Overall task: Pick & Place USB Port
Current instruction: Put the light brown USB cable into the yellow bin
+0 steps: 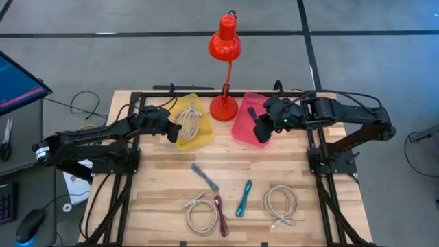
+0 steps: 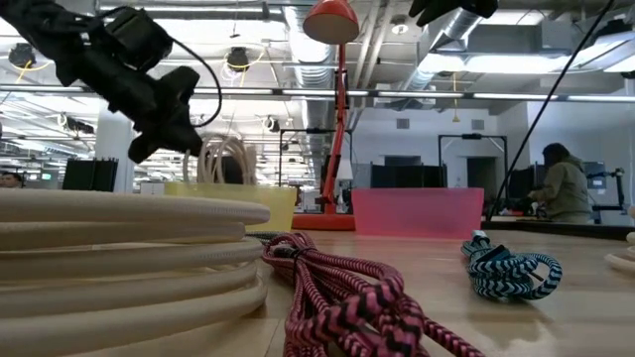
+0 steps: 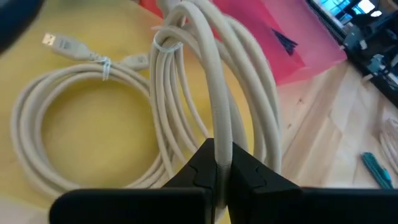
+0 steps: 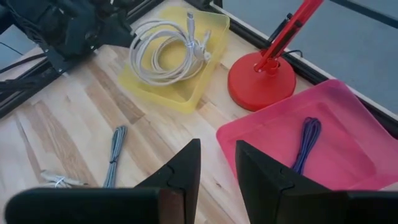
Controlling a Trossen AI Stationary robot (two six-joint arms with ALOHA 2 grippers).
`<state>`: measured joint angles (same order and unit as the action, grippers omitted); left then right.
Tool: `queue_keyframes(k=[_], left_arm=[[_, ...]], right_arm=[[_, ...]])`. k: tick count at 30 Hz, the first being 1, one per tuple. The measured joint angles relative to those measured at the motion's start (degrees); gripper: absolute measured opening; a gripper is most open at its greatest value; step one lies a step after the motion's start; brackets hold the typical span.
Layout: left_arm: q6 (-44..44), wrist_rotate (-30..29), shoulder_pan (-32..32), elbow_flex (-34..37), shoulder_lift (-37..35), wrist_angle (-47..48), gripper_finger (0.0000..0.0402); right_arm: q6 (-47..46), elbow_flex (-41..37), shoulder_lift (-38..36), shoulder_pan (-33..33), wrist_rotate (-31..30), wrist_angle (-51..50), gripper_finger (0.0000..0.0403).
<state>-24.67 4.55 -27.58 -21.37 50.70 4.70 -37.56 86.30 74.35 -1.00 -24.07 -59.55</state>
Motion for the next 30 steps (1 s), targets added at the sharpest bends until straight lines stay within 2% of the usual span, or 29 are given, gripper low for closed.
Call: queue_keyframes(k=[4,9,17,21,25,30], left_arm=[[-0.1,-0.7,-0.5,1.3,0.0,-0.3,0.0027],[-2.6,-4.3,-0.5,1.6,0.0,-1.8,0.0066],[-2.3,-5.7,-0.5,1.6,0.0,-2.0,0.0156],[1.4,-7.5,-0.9,1.6,-0.2,-1.9,0.0192],[1.8,-7.6,-2.6,1.5,-2.5,-2.1,0.0204],[1.9,-6.9,-4.8,0.6,-8.1,-2.1,0.0196]], right_arm=[[0.0,0.0,0.0,0.0,0.0,0.0,0.0092],[0.0,0.0,0.0,0.0,0.0,0.0,0.0092],[0.0,0.0,0.0,0.0,0.0,0.0,0.0092],[0.0,0.0,0.0,0.0,0.0,0.0,0.0092],[0.0,0.0,0.0,0.0,0.0,0.0,0.0092],[0.0,0.0,0.0,0.0,0.0,-0.1,0.0092]])
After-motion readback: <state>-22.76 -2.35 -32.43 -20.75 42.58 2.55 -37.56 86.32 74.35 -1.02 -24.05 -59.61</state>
